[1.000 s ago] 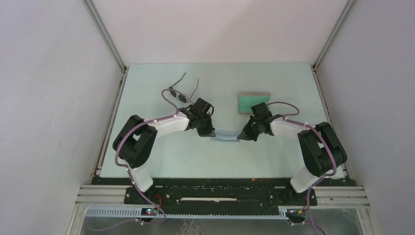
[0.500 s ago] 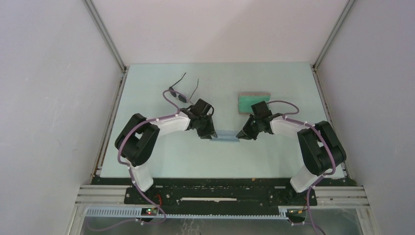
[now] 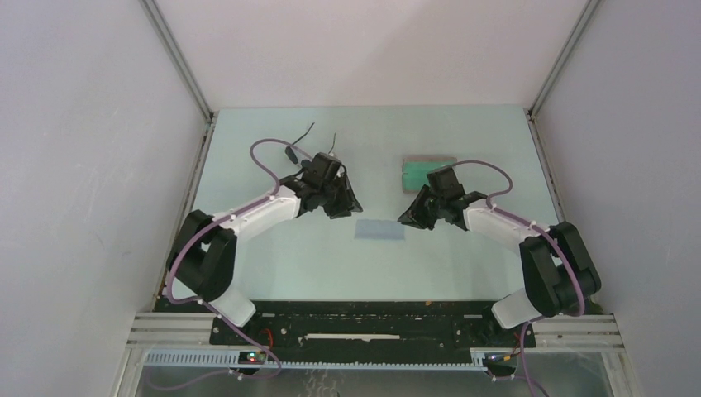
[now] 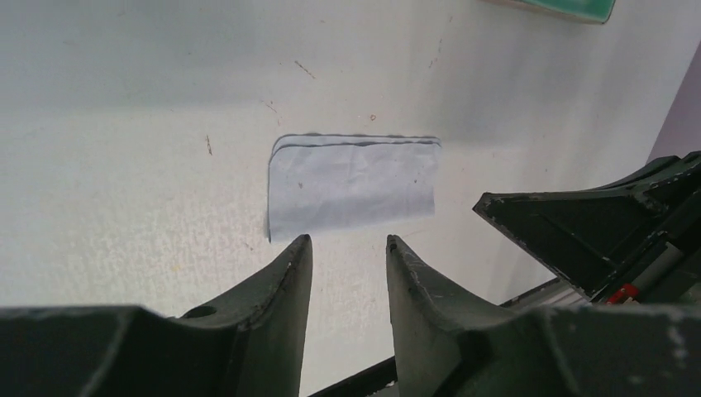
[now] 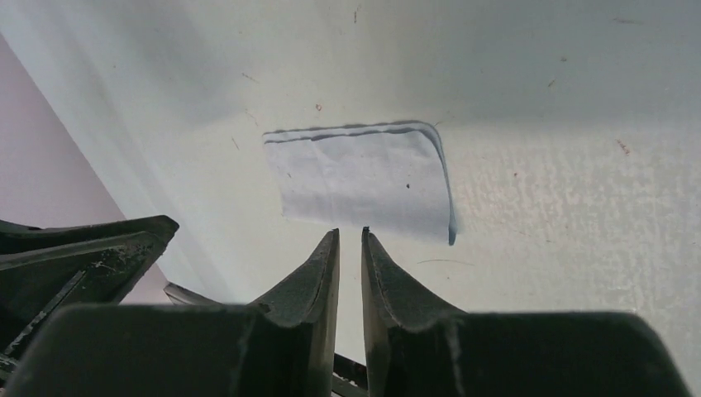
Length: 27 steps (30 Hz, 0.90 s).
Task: Organize the sunglasses
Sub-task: Fold the glasses cleaning cloth at the center of the board.
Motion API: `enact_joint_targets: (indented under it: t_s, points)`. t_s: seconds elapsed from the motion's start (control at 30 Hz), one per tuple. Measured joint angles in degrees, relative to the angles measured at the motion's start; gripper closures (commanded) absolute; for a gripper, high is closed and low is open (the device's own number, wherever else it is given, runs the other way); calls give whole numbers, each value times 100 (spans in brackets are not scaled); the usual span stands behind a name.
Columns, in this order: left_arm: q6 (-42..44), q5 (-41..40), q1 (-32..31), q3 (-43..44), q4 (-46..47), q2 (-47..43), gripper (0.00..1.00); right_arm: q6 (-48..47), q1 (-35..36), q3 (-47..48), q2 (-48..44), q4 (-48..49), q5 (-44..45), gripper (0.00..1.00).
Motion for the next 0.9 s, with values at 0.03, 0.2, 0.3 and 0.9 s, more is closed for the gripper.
enact_joint_targets:
  t_s: [0.03, 0.2, 0.3, 0.9]
  points:
    - [13, 9, -2, 0, 4, -4, 58, -15, 52, 0, -9, 0, 37, 79]
    - [28, 197, -90, -118, 98, 0, 58, -129, 293, 0, 17, 2, 24, 86]
    - [33, 330, -236, -129, 146, 52, 59, -166, 372, 0, 190, 2, -35, 91]
    - [79, 686, -420, -319, 730, 1145, 63, -192, 321, -179, 780, 15, -116, 97]
